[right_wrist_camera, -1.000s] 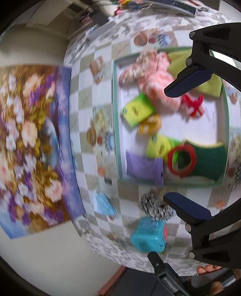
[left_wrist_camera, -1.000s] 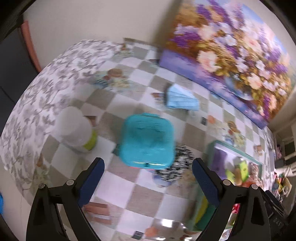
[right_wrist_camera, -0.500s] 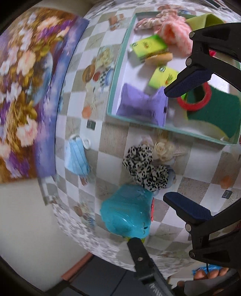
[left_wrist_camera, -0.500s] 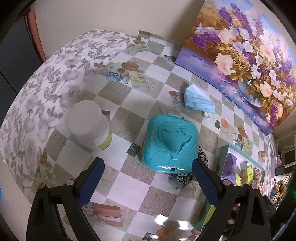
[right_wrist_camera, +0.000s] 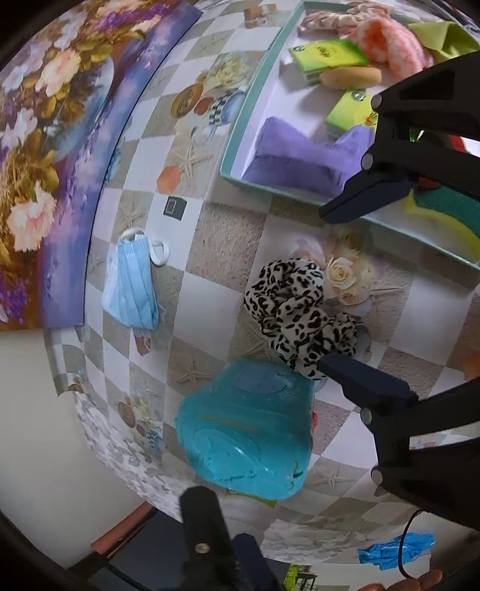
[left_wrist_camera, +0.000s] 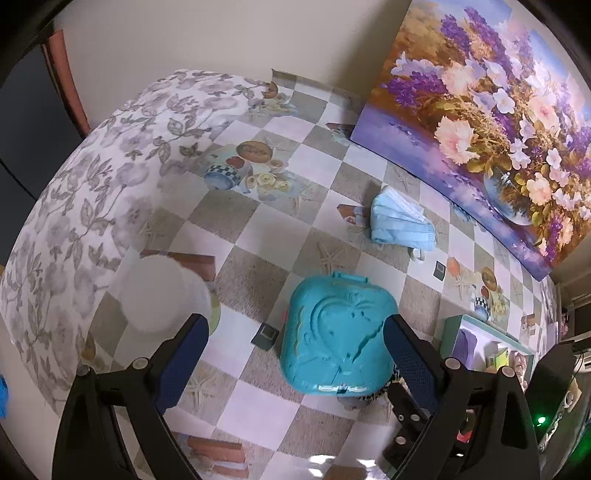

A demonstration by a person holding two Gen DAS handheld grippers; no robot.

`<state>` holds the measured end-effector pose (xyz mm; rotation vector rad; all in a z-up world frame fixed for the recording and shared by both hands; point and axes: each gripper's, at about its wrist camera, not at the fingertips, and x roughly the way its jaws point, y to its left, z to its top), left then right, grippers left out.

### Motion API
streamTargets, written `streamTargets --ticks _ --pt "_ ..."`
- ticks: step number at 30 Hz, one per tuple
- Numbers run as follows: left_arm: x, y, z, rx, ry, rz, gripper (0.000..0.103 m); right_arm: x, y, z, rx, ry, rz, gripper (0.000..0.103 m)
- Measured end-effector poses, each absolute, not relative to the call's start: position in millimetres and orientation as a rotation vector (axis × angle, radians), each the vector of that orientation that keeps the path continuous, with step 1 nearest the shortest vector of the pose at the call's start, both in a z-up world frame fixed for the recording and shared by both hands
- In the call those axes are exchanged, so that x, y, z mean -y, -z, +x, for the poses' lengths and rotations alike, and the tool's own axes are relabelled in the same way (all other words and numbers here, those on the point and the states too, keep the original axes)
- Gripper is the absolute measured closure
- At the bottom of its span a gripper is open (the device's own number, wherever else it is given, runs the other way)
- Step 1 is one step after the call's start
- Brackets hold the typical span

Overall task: Organize soft objects
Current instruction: 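Grasp the leopard-print scrunchie with the right tool while the left tool reaches the blue mask, then grasp the blue face mask with the left tool while the right tool lifts the leopard scrunchie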

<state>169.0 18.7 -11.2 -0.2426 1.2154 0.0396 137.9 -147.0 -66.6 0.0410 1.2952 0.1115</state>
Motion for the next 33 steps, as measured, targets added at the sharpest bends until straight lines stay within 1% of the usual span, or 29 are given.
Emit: streamTargets --ticks 2,6,7,9,10,15,25,27,31,33 --pt "-17.3 12.7 175.5 -1.218 -0.024 -0.244 0.007 144.8 72.8 141.7 -1.306 -0.119 0.04 0.033" --pt "-13.3 12.9 188.8 -1.221 0.019 -0.253 0.007 146.2 80.6 148.9 -1.304 -0.116 0.06 0.035" --pt "-11.4 11.9 191.7 -1.219 0.022 -0.244 0.007 146.9 81.6 151.2 -1.297 -0.118 0.068 0.037" --pt "-5.9 10.0 200.0 -1.212 0.044 -0.219 0.007 147.5 82.4 156.0 -1.291 -0.131 0.078 0.045" --pt "-3.8 10.7 205.5 -1.218 0.057 -0.215 0.007 147.2 83.3 157.8 -1.292 -0.135 0.08 0.046" --pt "-1.8 18.2 231.3 -1.253 0.031 -0.159 0.007 146.8 87.1 166.0 -1.287 -0.16 0.089 0.06" --pt "7.1 31.6 268.8 -1.337 0.048 -0.1 0.007 149.5 92.0 177.0 -1.272 -0.163 0.081 0.073" --pt "13.0 36.3 273.5 -1.359 0.068 -0.087 0.007 153.1 90.5 176.4 -1.267 -0.161 0.081 0.08" --pt "20.9 41.3 284.4 -1.365 0.101 -0.108 0.007 160.7 87.8 178.0 -1.251 -0.159 0.095 0.086" --pt "24.2 42.5 290.0 -1.361 0.119 -0.135 0.007 165.1 85.5 179.3 -1.24 -0.164 0.108 0.091"
